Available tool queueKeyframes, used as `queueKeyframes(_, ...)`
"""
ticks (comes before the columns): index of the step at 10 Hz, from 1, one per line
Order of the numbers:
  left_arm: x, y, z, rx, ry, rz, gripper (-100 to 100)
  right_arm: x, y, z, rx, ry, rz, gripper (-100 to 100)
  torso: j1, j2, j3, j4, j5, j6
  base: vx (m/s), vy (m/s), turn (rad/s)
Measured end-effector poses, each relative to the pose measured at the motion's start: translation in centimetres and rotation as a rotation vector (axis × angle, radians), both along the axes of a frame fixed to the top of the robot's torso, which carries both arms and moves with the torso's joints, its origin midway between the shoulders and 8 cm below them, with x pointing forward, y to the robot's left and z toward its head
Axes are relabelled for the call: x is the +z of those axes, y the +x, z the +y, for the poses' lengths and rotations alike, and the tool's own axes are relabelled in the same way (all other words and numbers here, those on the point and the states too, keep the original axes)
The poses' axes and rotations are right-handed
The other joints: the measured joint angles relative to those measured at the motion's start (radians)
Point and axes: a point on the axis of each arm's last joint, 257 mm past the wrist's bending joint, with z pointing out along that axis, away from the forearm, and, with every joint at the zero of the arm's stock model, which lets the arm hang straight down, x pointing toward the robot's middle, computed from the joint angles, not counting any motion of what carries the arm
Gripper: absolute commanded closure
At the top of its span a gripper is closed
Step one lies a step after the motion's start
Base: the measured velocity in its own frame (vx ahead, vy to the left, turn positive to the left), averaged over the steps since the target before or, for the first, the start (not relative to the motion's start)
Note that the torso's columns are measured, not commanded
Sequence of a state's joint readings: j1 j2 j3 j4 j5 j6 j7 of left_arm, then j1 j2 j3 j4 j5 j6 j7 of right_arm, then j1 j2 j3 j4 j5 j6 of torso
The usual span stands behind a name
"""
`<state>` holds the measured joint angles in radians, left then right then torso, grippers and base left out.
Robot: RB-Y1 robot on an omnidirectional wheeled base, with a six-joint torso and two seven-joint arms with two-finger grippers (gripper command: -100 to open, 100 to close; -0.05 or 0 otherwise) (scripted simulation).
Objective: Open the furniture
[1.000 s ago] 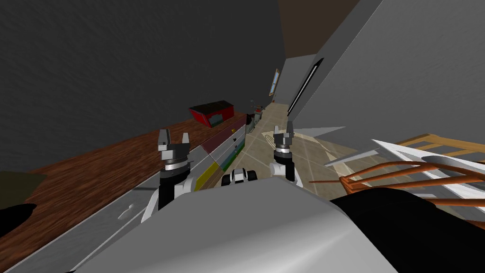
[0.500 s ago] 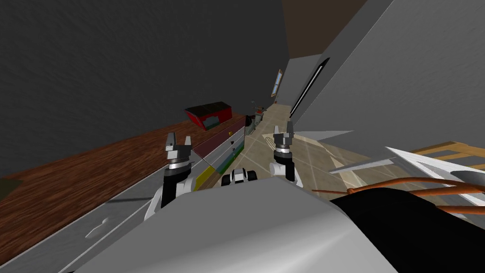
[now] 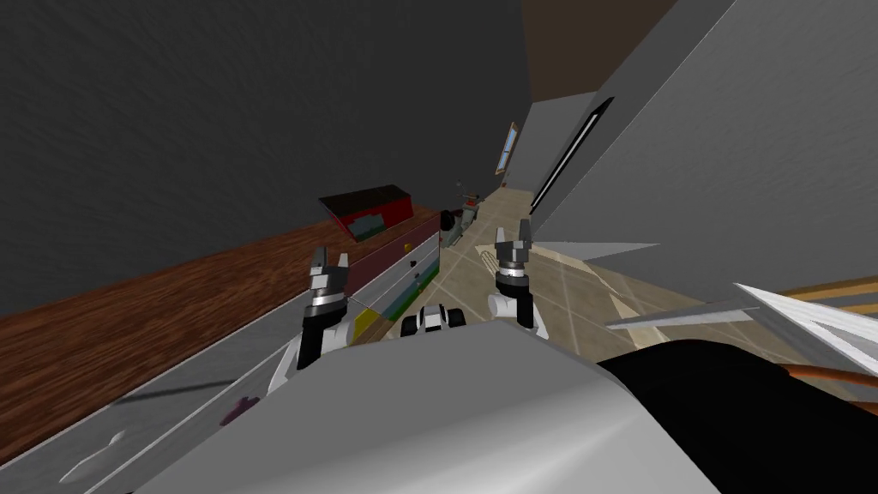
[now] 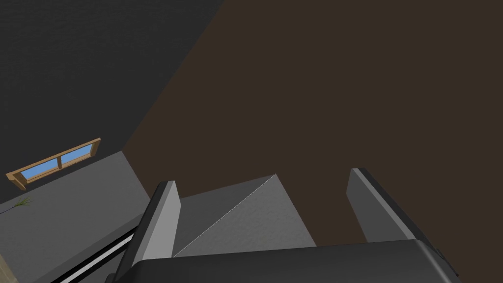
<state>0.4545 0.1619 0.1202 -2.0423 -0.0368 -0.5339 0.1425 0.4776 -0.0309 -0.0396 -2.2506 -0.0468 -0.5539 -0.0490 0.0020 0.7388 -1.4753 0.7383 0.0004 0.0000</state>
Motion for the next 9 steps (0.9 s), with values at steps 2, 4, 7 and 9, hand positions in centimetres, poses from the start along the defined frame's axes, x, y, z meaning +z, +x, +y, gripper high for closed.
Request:
queueKeyframes(2,-1.8,0.5,1.2,0.02,-0.005,0.035,-100,0.0,0.0,0.0,0.0,0.0,0.0,0,-0.002,-0.003,-0.002,-0.001,0.0,0.0,0.138,-0.174,0.082)
queueKeyframes(4,-3.3,0.8,2.2,0.042,-0.015,0.072,-100,0.0,0.0,0.0,0.0,0.0,0.0,0,-0.002,-0.002,-0.002,-0.001,0.0,0.0,0.118,-0.126,0.058)
queueKeyframes(7,-4.9,1.2,3.8,0.065,-0.026,0.101,-100,0.0,0.0,0.0,0.0,0.0,0.0,0,-0.002,0.001,0.001,-0.001,0.001,0.0,0.048,-0.103,0.055)
queueKeyframes(9,-5.9,1.2,4.7,0.081,-0.032,0.118,-100,0.0,0.0,0.0,0.0,0.0,0.0,0,0.0,-0.008,-0.004,-0.004,0.002,0.003,0.071,-0.08,0.057)
